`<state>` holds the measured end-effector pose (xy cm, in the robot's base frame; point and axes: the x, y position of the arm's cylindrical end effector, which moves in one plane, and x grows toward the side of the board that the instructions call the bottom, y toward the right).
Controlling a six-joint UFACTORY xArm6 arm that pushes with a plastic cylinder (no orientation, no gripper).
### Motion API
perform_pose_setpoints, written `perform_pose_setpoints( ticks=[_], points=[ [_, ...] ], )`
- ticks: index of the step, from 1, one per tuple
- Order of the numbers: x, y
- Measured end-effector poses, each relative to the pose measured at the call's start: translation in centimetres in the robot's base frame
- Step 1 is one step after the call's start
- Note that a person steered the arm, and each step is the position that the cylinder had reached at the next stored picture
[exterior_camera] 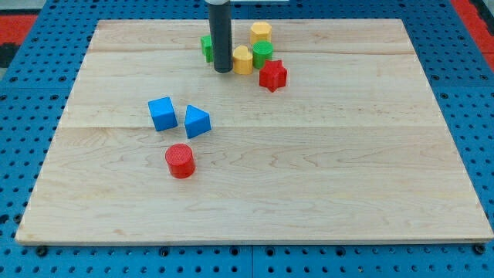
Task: Move your arm towards the top right
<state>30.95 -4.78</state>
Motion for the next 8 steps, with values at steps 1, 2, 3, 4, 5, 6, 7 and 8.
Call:
perform_pose_setpoints(
  ticks=[1, 2, 3, 4, 5, 6, 7, 8],
  points=[
    [-1.4, -3.1],
    [-2.1, -4.2],
    [-2.1, -4.8],
    [1.6, -4.8],
    [3.3, -4.8],
    [4.0, -2.8],
    [8.7, 6.3],
    [7.4, 17.3]
  ],
)
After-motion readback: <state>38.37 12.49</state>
